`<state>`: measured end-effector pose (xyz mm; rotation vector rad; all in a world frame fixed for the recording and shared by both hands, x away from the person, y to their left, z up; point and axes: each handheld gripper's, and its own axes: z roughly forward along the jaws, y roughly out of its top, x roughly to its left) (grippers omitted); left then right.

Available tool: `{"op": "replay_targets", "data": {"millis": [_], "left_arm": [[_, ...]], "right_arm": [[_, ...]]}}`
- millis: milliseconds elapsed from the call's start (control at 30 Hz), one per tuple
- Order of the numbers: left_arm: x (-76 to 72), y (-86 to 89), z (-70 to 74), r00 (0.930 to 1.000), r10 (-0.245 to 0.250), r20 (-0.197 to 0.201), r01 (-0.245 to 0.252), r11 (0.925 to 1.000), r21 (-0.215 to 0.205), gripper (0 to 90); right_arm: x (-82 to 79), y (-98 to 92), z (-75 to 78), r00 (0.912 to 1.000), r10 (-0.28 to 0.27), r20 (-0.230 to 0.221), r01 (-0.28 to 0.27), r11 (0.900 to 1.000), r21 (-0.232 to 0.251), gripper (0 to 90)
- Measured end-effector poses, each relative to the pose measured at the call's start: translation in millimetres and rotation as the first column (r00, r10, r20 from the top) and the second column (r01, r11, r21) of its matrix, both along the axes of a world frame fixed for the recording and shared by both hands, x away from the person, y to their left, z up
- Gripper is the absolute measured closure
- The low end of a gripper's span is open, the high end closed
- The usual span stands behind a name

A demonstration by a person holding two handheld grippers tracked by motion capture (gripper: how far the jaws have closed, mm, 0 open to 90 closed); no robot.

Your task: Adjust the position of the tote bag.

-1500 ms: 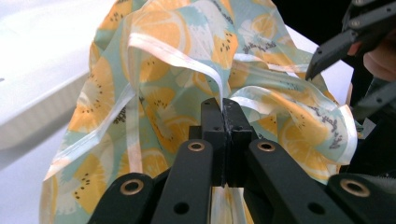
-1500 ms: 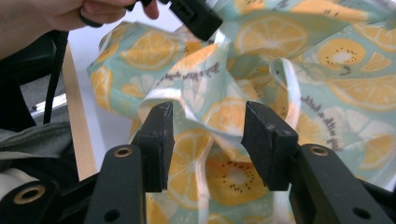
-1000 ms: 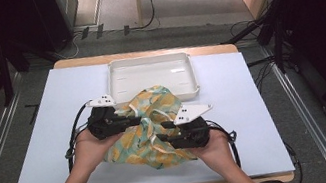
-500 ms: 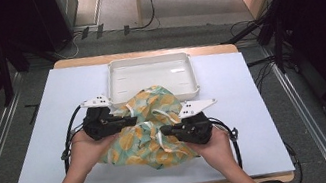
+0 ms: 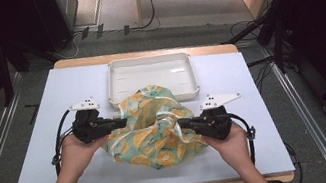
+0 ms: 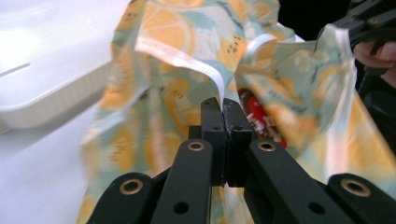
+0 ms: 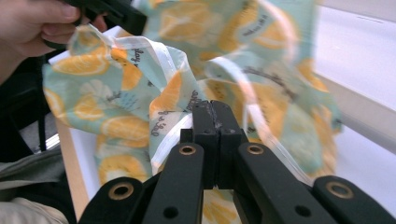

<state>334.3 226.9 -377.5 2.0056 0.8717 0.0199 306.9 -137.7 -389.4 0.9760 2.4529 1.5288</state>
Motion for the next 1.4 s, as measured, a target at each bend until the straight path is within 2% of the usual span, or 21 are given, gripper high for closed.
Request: {"op": "replay_targets", "data": {"millis": [200,400,533,800,900,933,1000,1067,1133,1167,1233,1300,1333,1367,1400], "left_arm": [[-3.7,15.1,-0.4,0.9995,0.03,-0.001,-0.03,0.9995,-0.009,90.0],[-4.3,24.3,-3.5,0.9985,0.053,-0.01,-0.053,0.9986,-0.002,90.0],[-5.5,33.0,-5.6,0.9974,0.071,-0.016,-0.071,0.9975,0.01,90.0],[-7.1,39.6,-8.5,0.9963,0.083,-0.025,-0.082,0.9962,0.028,90.0],[-7.2,42.5,-9.4,0.9953,0.088,-0.039,-0.087,0.9951,0.048,90.0],[-7.3,43.5,-10.1,0.9952,0.089,-0.041,-0.087,0.9945,0.058,90.0],[-6.7,46.2,-12.6,0.9936,0.094,-0.062,-0.091,0.9946,0.05,90.0],[-6.6,44.7,-13.3,0.9945,0.082,-0.066,-0.079,0.996,0.042,90.0],[-7.9,38.9,-13.9,0.9961,0.07,-0.054,-0.066,0.9961,0.059,90.0],[-7.9,36.2,-14.8,0.9959,0.074,-0.052,-0.07,0.9948,0.074,87.1],[-7.3,35.7,-15.9,0.9958,0.066,-0.063,-0.061,0.9955,0.072,84.8],[-7.7,34.4,-15.6,0.9962,0.055,-0.067,-0.051,0.9968,0.062,78.3],[-7.7,34.4,-15.6,0.9962,0.055,-0.067,-0.051,0.9968,0.062,76.7],[-8.1,33.6,-13.1,0.997,0.042,-0.065,-0.04,0.9987,0.033,74.1],[-8.1,33.6,-13.1,0.997,0.042,-0.065,-0.04,0.9987,0.033,71.0]], "right_arm": [[-0.3,-24.4,-3.7,0.9985,-0.055,-0.003,0.055,0.998,-0.005,90.0],[-3.6,-39.5,-5.9,0.996,-0.089,-0.001,0.089,0.996,-0.014,90.0],[-8.0,-57.6,-8.8,0.9916,-0.129,-0.002,0.129,0.991,-0.022,90.0],[-12.9,-79.0,-12.2,0.9829,-0.184,-0.001,0.184,0.983,-0.029,90.0],[-13.6,-82.8,-12.6,0.9808,-0.195,-0.001,0.195,0.98,-0.029,90.0],[-14.6,-87.5,-13.8,0.9767,-0.214,-0.003,0.214,0.976,-0.044,90.0],[-15.2,-91.8,-15.2,0.9746,-0.224,-0.013,0.223,0.974,-0.046,90.0],[-15.7,-93.5,-16.6,0.974,-0.226,-0.02,0.225,0.974,-0.041,90.0],[-16.1,-92.9,-17.6,0.975,-0.222,-0.018,0.22,0.974,-0.052,90.0],[-16.4,-91.4,-17.6,0.9769,-0.213,-0.011,0.212,0.976,-0.054,90.0],[-16.2,-91.1,-18.0,0.978,-0.208,-0.006,0.208,0.976,-0.06,89.8],[-15.4,-92.5,-18.0,0.9797,-0.2,-0.005,0.2,0.978,-0.06,77.9],[-15.6,-92.5,-17.5,0.9807,-0.195,-0.003,0.195,0.979,-0.053,74.1],[-16.2,-92.2,-16.4,0.982,-0.189,0.006,0.189,0.981,-0.046,70.1],[-16.2,-92.2,-16.4,0.982,-0.189,0.006,0.189,0.981,-0.046,70.1]]}}
